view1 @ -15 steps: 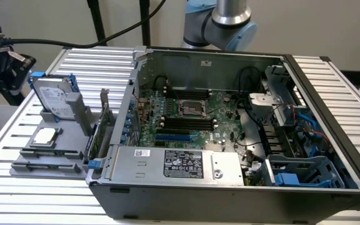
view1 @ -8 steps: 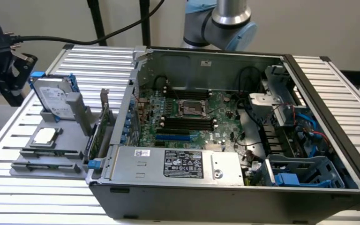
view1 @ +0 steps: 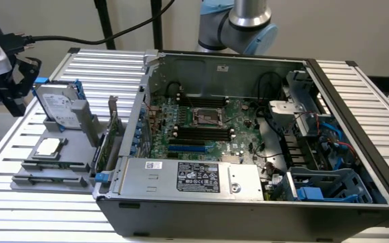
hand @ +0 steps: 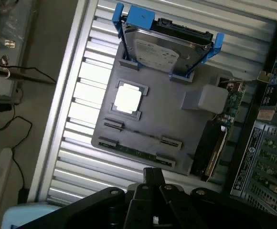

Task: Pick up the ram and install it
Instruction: 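Pick up the ram and move it above insertion slot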

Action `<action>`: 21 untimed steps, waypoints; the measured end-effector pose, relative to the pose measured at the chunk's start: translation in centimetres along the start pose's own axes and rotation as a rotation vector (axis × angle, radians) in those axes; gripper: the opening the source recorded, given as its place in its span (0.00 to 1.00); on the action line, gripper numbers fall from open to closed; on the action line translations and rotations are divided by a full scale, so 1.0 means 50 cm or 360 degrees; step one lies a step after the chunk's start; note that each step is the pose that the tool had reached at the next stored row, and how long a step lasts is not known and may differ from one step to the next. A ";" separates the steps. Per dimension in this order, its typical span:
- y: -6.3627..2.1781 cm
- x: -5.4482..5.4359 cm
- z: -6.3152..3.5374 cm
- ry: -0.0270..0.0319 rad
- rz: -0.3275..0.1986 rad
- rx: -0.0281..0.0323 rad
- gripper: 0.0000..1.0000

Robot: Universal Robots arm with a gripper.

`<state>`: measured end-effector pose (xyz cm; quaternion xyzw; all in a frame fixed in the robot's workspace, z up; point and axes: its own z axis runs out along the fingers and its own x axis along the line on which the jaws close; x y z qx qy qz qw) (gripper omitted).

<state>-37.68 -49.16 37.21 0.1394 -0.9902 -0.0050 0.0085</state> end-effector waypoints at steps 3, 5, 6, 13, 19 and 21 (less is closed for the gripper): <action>0.000 0.000 0.002 0.00010 -0.0086 0.00013 0.11; 0.000 0.000 0.004 0.00016 -0.0144 0.00022 0.11; 0.000 0.000 0.005 0.00019 -0.0173 0.00026 0.11; 0.000 0.000 0.011 0.00047 -0.0376 0.00059 0.11; 0.000 0.000 0.017 0.00068 -0.0549 0.00085 0.11; 0.000 0.000 0.019 0.00074 -0.0606 0.00094 0.11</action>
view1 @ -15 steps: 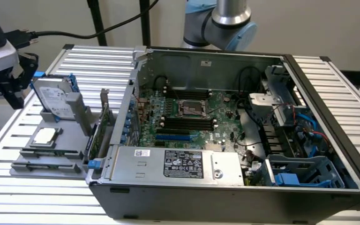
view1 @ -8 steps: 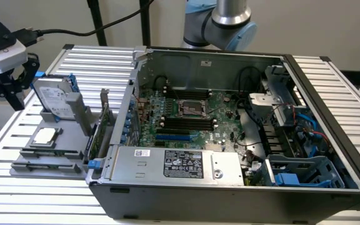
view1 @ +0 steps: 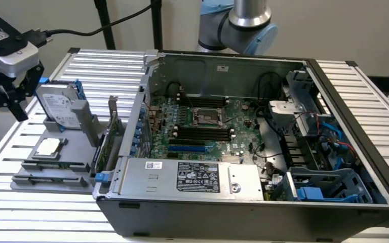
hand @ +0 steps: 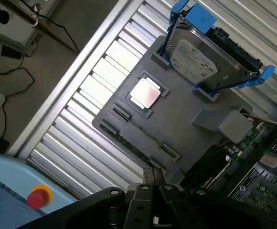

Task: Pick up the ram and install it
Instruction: 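Pick up the ram and move it above insertion slot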

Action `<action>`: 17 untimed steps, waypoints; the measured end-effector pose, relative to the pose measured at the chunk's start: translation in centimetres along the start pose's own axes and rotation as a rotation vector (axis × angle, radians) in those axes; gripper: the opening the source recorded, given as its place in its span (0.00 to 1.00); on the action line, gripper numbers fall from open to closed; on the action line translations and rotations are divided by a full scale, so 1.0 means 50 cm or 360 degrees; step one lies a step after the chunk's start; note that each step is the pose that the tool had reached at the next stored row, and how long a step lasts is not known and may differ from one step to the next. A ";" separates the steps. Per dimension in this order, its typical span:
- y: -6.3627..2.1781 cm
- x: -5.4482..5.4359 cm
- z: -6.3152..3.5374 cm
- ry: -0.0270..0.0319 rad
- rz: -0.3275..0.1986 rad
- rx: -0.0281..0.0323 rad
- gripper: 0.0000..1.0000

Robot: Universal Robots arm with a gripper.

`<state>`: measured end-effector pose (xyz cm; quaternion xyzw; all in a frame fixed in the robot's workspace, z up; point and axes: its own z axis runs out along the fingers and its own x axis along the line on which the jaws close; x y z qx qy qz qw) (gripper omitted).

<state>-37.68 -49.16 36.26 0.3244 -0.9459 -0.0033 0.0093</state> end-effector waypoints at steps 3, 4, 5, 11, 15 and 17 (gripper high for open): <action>0.000 0.000 0.003 0.00011 -0.0087 0.00014 0.11; 0.000 0.000 0.004 0.00014 -0.0116 0.00018 0.11; 0.000 0.000 0.005 0.00018 -0.0146 0.00023 0.11; 0.000 0.000 0.011 0.00039 -0.0319 0.00049 0.11; 0.000 0.000 0.015 0.00054 -0.0433 0.00067 0.11; 0.000 0.000 0.017 0.00059 -0.0492 0.00076 0.11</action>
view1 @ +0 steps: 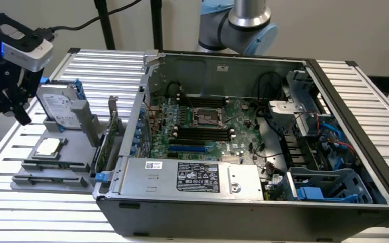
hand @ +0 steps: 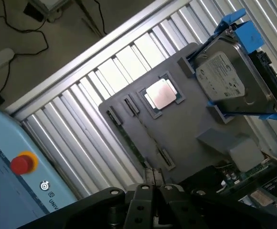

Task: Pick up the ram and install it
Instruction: 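Pick up the ram and move it above insertion slot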

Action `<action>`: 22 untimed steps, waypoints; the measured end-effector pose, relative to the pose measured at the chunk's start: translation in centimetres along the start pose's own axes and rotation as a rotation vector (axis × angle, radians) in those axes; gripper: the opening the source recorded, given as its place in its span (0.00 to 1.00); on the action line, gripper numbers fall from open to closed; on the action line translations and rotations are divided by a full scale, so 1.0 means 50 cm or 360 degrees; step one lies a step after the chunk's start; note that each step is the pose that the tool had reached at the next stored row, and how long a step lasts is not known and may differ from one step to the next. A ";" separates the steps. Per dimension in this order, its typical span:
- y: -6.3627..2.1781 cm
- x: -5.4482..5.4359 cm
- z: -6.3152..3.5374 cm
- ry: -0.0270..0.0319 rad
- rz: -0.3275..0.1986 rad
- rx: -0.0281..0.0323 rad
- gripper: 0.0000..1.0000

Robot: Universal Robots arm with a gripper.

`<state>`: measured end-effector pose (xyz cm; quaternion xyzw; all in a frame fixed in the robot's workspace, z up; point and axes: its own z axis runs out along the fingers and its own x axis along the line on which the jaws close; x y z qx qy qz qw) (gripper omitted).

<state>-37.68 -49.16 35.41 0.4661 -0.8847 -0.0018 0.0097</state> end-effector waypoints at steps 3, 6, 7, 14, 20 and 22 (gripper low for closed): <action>0.000 0.000 0.003 0.00013 -0.0087 0.00013 0.11; 0.000 0.000 0.006 0.00023 -0.0175 0.00027 0.11; 0.000 0.000 0.007 0.00027 -0.0204 0.00032 0.11; 0.000 0.000 0.014 0.00051 -0.0407 0.00064 0.11; 0.000 0.000 0.020 0.00072 -0.0578 0.00089 0.11; 0.000 0.000 0.022 0.00080 -0.0638 0.00098 0.11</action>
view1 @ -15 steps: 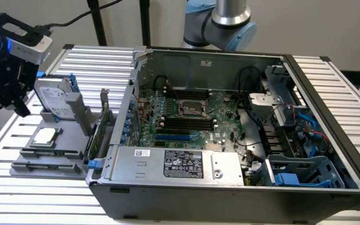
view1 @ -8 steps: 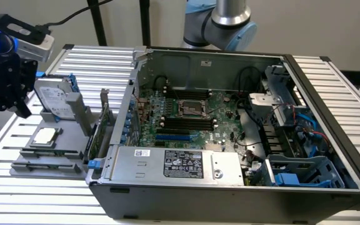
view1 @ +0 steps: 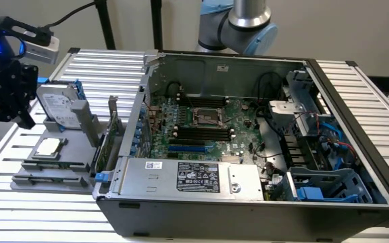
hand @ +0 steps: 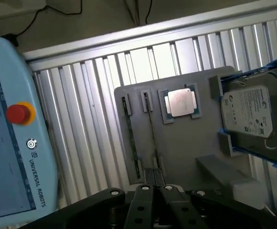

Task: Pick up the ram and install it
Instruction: 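Pick up the ram and move it above insertion slot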

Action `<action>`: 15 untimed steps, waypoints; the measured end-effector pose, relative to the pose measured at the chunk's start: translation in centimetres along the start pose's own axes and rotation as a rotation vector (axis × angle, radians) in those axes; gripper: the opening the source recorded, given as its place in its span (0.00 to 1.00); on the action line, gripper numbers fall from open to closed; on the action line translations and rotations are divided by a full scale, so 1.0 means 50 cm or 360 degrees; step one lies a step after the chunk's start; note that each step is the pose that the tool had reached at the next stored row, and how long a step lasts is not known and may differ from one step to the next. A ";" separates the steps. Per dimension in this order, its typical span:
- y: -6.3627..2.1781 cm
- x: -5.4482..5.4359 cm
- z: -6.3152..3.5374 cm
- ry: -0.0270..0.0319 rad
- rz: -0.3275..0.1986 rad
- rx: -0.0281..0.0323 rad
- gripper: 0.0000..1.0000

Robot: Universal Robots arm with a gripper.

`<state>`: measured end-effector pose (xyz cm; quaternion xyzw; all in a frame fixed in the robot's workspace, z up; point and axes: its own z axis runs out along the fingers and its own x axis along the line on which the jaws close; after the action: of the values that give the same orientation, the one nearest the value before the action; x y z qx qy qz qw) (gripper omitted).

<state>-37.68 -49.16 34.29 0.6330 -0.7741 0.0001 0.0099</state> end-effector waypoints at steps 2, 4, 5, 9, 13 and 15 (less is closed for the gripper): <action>0.000 0.000 0.002 0.00006 -0.0057 0.00009 0.11; 0.000 0.000 0.004 0.00014 -0.0116 0.00018 0.11; 0.000 0.000 0.005 0.00017 -0.0144 0.00022 0.11; 0.000 0.000 0.007 0.00034 -0.0261 0.00036 0.11; 0.003 0.002 0.008 0.00038 -0.0318 0.00050 0.11; 0.008 0.009 0.008 0.00038 -0.0323 0.00049 0.11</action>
<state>-38.14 -49.52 33.88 0.7081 -0.7060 0.0011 0.0098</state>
